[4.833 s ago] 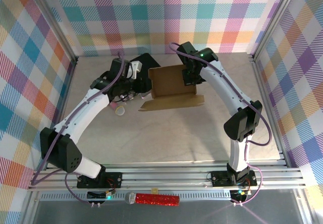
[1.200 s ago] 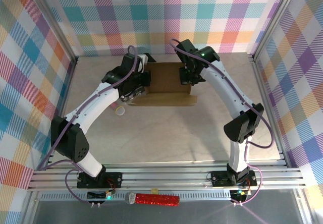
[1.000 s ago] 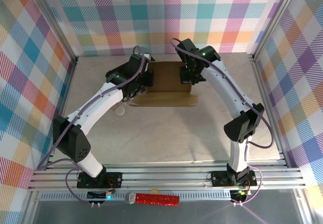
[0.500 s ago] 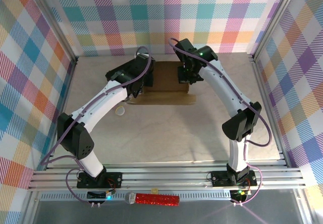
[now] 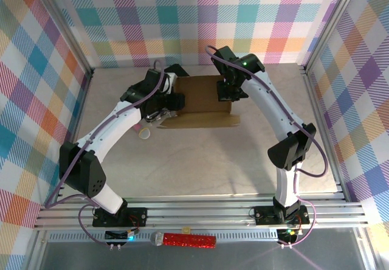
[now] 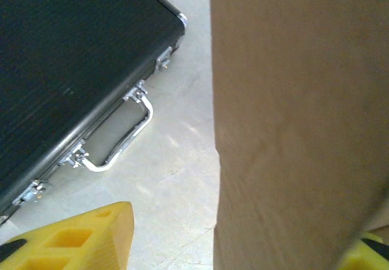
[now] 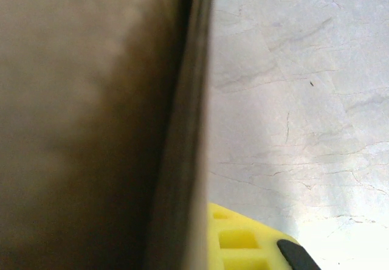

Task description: Fold the paper box

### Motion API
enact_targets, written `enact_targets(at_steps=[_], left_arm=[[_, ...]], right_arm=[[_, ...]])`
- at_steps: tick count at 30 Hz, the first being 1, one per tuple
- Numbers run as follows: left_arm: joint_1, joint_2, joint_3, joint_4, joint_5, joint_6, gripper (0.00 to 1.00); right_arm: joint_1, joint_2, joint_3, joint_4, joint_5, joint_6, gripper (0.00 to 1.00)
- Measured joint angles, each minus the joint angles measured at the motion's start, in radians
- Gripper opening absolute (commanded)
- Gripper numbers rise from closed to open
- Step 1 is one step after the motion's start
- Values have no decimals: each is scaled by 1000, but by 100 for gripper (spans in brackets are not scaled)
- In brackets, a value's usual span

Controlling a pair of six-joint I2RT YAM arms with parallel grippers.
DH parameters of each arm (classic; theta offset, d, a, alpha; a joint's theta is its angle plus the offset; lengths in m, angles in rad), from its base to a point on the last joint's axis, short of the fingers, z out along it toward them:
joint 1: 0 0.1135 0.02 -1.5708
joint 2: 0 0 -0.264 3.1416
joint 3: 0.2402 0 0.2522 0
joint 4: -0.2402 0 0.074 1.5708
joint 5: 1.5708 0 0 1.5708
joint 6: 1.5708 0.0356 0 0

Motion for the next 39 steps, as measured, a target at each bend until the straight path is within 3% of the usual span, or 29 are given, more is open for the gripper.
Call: enact_targets(at_steps=[2,4,5,7,11,19,23,24,26,29,34,39], left_arm=[[0,2,-2,2,5,0,47],[0,5,-2,14,4,2,29],[0,9,0,19,1,-2,14],[-2,19,9,22,-13,-7,1],[-14,51,50,14,-85,-20,0],[-92,95,161,-103,-384,-49,0],[-99,109,180,-145,-454,-73,0],[-99,109,180,-151,-462,-77,5],[-99,107,180,-156,-461,-76,38],[-83,88,139,-121,-439,-77,58],[-37,32,114,-95,-260,-80,70],[0,-65,114,-46,-80,-91,70]], right_arm=[[0,0,0,0,-4,0,0],[0,0,0,2,-8,1,0],[0,0,0,4,-10,1,0],[0,0,0,10,-12,3,0],[0,0,0,24,-11,9,0],[9,0,-5,77,-14,37,0],[36,0,-13,98,-2,55,0],[45,0,-14,99,7,61,0],[54,0,-15,96,21,77,0],[56,-5,-15,65,40,101,0],[54,-10,-15,40,48,132,0],[55,-16,-17,42,32,147,0]])
